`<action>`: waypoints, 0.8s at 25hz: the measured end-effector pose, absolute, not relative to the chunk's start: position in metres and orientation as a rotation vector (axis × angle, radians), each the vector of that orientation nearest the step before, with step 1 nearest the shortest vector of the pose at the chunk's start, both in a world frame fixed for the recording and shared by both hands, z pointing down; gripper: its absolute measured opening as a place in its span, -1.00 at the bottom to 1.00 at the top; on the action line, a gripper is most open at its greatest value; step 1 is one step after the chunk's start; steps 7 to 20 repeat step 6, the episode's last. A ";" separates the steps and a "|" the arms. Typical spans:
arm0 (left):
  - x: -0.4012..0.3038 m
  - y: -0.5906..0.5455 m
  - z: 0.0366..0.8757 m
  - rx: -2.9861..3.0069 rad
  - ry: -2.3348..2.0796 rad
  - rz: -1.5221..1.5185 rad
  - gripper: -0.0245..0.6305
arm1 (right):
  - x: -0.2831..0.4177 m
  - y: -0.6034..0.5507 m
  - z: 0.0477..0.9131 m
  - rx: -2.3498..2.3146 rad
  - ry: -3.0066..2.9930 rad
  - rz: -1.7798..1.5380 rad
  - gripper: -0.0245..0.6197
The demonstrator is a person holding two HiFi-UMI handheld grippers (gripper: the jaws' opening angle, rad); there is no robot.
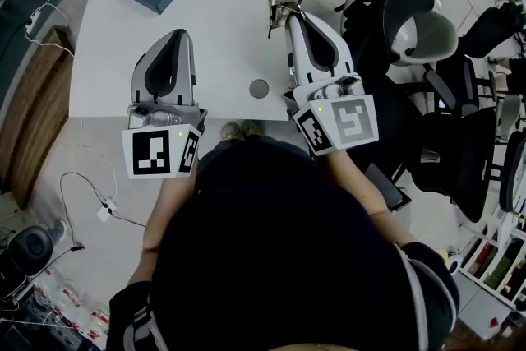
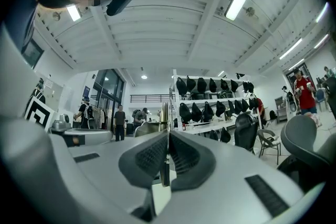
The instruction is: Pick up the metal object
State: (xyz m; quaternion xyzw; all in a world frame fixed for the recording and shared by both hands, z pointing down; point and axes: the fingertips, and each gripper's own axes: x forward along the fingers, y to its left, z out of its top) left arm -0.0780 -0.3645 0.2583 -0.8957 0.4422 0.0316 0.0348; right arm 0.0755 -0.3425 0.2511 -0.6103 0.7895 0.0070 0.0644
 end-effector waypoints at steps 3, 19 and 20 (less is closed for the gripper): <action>-0.075 -0.366 0.258 -2.751 1.363 0.095 -0.85 | 0.078 -0.344 0.252 -1.838 2.386 0.017 -0.83; -0.071 -0.367 0.258 -2.748 1.365 0.093 -0.85 | 0.082 -0.345 0.252 -1.833 2.387 0.013 -0.83; -0.071 -0.367 0.258 -2.748 1.365 0.093 -0.85 | 0.082 -0.345 0.252 -1.833 2.387 0.013 -0.83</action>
